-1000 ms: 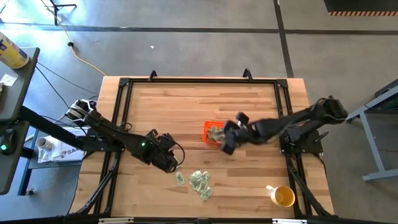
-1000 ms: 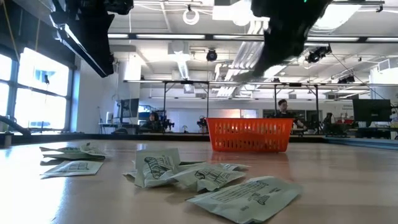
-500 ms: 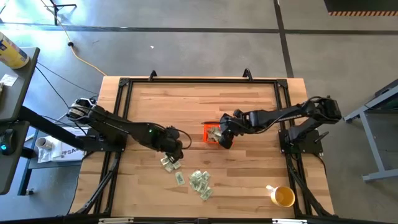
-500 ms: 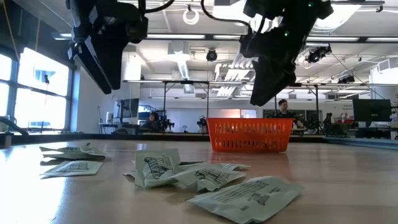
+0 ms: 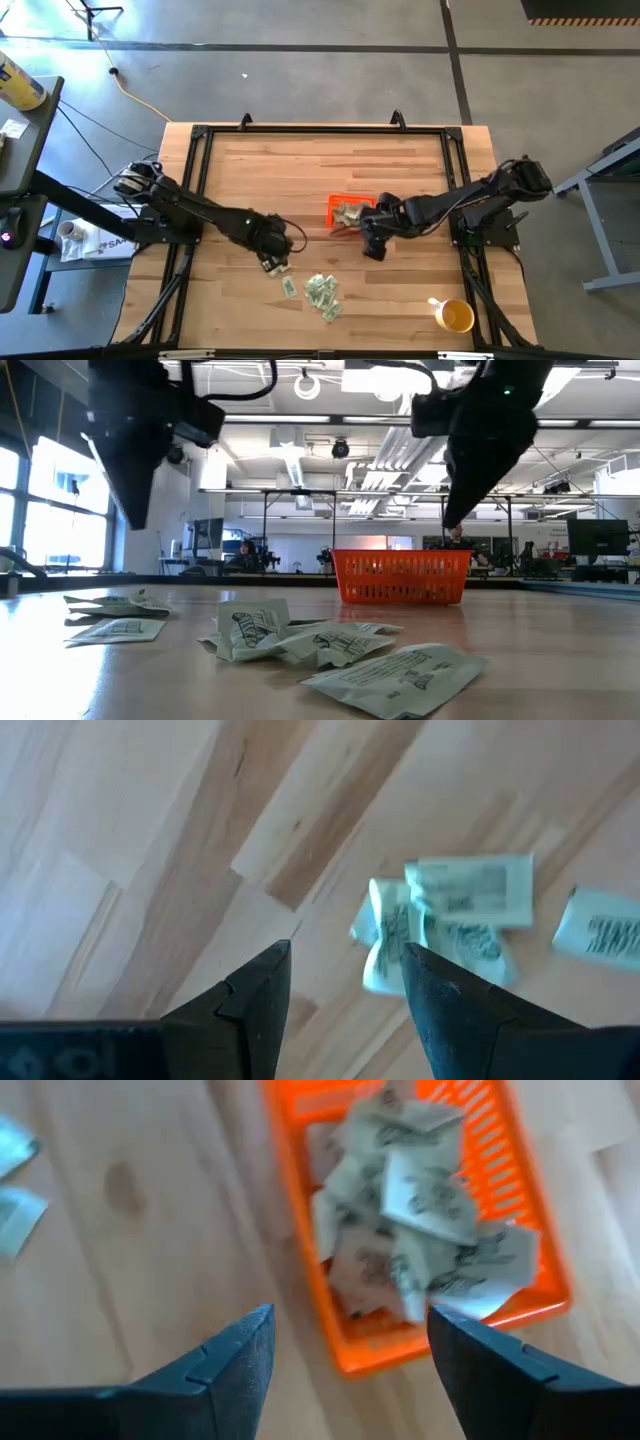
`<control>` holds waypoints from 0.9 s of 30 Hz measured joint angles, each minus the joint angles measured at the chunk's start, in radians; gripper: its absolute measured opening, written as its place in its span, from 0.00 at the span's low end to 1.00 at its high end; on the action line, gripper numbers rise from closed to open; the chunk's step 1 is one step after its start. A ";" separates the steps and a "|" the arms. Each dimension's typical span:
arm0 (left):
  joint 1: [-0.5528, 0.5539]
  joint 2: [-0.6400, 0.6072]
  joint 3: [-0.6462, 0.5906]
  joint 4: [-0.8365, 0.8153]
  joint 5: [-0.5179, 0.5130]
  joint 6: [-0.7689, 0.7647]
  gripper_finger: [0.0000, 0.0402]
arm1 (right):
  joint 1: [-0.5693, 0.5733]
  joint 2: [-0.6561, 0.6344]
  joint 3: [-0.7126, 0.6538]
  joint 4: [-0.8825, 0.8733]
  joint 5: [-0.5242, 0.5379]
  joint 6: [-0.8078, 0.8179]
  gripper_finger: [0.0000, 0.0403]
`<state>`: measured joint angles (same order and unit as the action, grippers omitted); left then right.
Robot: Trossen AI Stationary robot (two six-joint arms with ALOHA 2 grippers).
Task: Pick and place Stevia / Truvia into bins
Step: Put the white stevia packet into the orange bin
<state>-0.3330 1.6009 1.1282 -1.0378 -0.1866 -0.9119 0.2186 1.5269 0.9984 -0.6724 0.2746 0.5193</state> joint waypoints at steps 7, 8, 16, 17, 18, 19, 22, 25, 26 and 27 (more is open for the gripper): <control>-0.054 -0.032 -0.128 0.056 0.064 -0.080 0.56 | 0.086 0.000 0.000 -0.022 0.056 0.051 0.63; -0.064 -0.041 -0.156 0.081 0.082 -0.101 0.56 | 0.097 0.000 0.000 -0.026 0.068 0.056 0.63; -0.122 -0.129 -0.307 0.266 0.103 -0.168 0.56 | 0.169 0.000 0.001 -0.068 0.113 0.136 0.63; -0.119 -0.129 -0.323 0.273 0.105 -0.166 0.56 | 0.176 0.000 0.001 -0.072 0.119 0.150 0.63; -0.118 -0.129 -0.343 0.282 0.109 -0.162 0.56 | 0.183 0.000 0.001 -0.077 0.129 0.164 0.63; -0.118 -0.129 -0.364 0.301 0.118 -0.157 0.56 | 0.189 0.000 0.001 -0.083 0.139 0.181 0.63; -0.119 -0.128 -0.418 0.407 0.160 -0.153 0.56 | 0.204 0.000 0.001 -0.099 0.148 0.237 0.63; -0.119 -0.132 -0.442 0.450 0.175 -0.194 0.56 | 0.215 0.000 0.001 -0.116 0.149 0.285 0.63; -0.119 -0.132 -0.442 0.452 0.173 -0.199 0.56 | 0.219 0.000 0.001 -0.120 0.149 0.295 0.63; -0.119 -0.132 -0.442 0.453 0.172 -0.200 0.56 | 0.221 0.000 0.001 -0.124 0.148 0.308 0.63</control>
<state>-0.4519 1.4689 0.6861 -0.5846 -0.0151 -1.1120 0.4399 1.5269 0.9993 -0.7962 0.4231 0.8268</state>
